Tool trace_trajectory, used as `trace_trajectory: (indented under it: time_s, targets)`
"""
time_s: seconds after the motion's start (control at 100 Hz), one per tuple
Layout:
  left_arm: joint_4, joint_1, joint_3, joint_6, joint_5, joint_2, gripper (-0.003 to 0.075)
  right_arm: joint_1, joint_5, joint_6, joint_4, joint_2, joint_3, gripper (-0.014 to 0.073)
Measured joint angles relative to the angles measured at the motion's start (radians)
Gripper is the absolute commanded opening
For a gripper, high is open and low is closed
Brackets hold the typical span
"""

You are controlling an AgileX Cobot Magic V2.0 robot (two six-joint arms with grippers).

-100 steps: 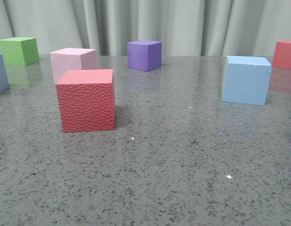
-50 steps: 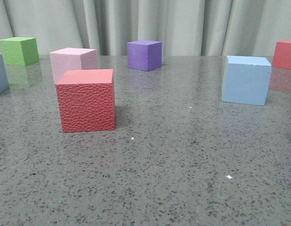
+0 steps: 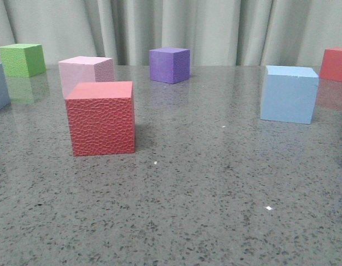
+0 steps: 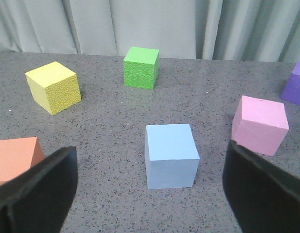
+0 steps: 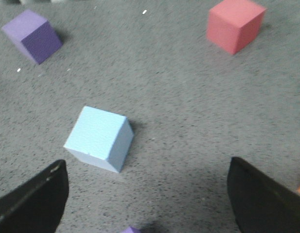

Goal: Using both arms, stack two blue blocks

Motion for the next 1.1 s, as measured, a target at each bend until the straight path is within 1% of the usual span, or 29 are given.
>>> trace_trajectory:
  time_s: [0.29, 0.35, 0.6, 0.84, 1.1]
  targets:
    - [0.0, 0.0, 0.0, 0.0, 0.0, 0.0, 0.0589, 0.055, 0.2, 0.098, 0.011, 0.364, -0.292, 0.0653]
    - [0.0, 0.0, 0.0, 0.0, 0.0, 0.0, 0.0589, 0.068, 0.23, 0.124, 0.011, 0.438, -0.339, 0.0653]
    - [0.0, 0.0, 0.0, 0.0, 0.0, 0.0, 0.0589, 0.115, 0.317, 0.23, 0.017, 0.646, -0.47, 0.0653]
    - [0.0, 0.0, 0.0, 0.0, 0.0, 0.0, 0.0589, 0.132, 0.361, 0.308, 0.021, 0.753, -0.533, 0.0653]
    - [0.0, 0.0, 0.0, 0.0, -0.002, 0.0, 0.0589, 0.132, 0.367, 0.323, 0.021, 0.791, -0.535, 0.0653]
